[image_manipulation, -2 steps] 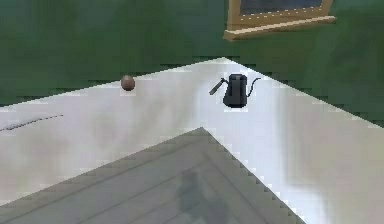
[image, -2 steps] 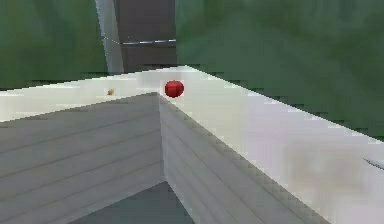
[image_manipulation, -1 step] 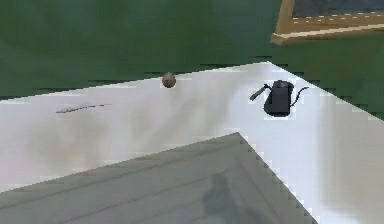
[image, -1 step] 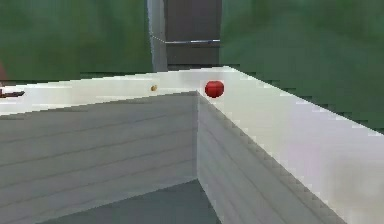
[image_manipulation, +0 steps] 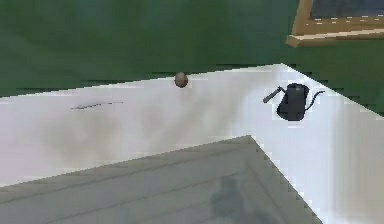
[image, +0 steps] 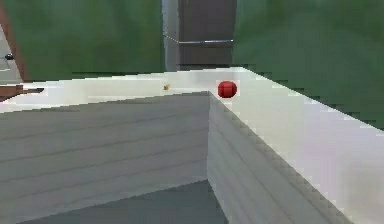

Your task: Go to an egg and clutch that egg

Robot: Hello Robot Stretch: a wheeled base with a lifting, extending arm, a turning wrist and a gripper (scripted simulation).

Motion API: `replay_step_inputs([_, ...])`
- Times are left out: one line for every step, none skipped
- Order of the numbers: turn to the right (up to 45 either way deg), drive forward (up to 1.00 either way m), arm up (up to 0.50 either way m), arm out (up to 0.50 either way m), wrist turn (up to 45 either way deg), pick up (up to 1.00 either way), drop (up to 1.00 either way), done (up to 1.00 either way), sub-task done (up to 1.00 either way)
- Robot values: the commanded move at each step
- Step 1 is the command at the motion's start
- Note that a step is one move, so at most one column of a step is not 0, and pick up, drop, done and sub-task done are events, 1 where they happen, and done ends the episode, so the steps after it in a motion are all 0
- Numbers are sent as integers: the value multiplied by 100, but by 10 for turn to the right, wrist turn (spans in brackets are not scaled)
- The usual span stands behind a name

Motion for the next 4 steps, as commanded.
replay_step_inputs([450,0,0,0,0,0,0,0,0])
replay_step_inputs([270,0,0,0,0,0,0,0,0])
replay_step_inputs([0,25,0,0,0,0,0,0,0])
replay_step_inputs([-450,0,0,0,0,0,0,0,0])
